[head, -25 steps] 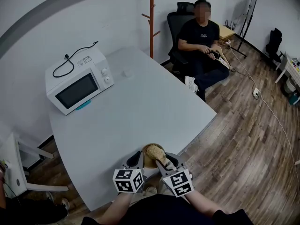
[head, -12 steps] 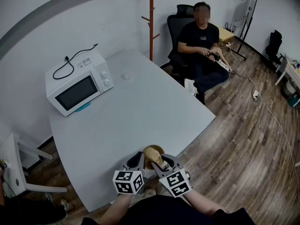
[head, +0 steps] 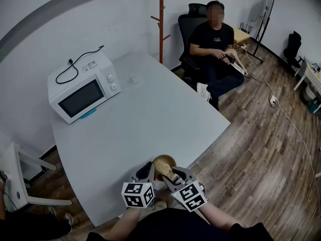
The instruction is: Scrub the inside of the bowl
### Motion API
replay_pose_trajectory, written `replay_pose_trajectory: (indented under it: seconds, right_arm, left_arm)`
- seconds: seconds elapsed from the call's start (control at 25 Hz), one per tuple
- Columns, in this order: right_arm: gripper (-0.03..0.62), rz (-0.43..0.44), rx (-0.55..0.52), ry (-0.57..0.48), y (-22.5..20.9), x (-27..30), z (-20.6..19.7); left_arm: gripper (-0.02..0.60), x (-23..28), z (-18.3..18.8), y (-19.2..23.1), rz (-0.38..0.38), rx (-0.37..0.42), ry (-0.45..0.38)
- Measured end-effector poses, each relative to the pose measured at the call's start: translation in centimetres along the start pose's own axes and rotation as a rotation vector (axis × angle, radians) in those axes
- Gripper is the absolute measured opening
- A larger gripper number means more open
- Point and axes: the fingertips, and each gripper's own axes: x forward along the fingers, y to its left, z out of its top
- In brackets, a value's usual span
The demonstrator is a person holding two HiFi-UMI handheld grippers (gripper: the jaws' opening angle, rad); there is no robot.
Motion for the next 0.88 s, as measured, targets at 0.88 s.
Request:
replay_pose_trajectory:
  seconds: [0.88]
  right_arm:
    - [0.163,-0.057,0.008,0.074,-3.4,0.0,-1.0]
  left_arm:
    - [0.032,0.8,-0.4,0.2,-0.02,0.025,0.023]
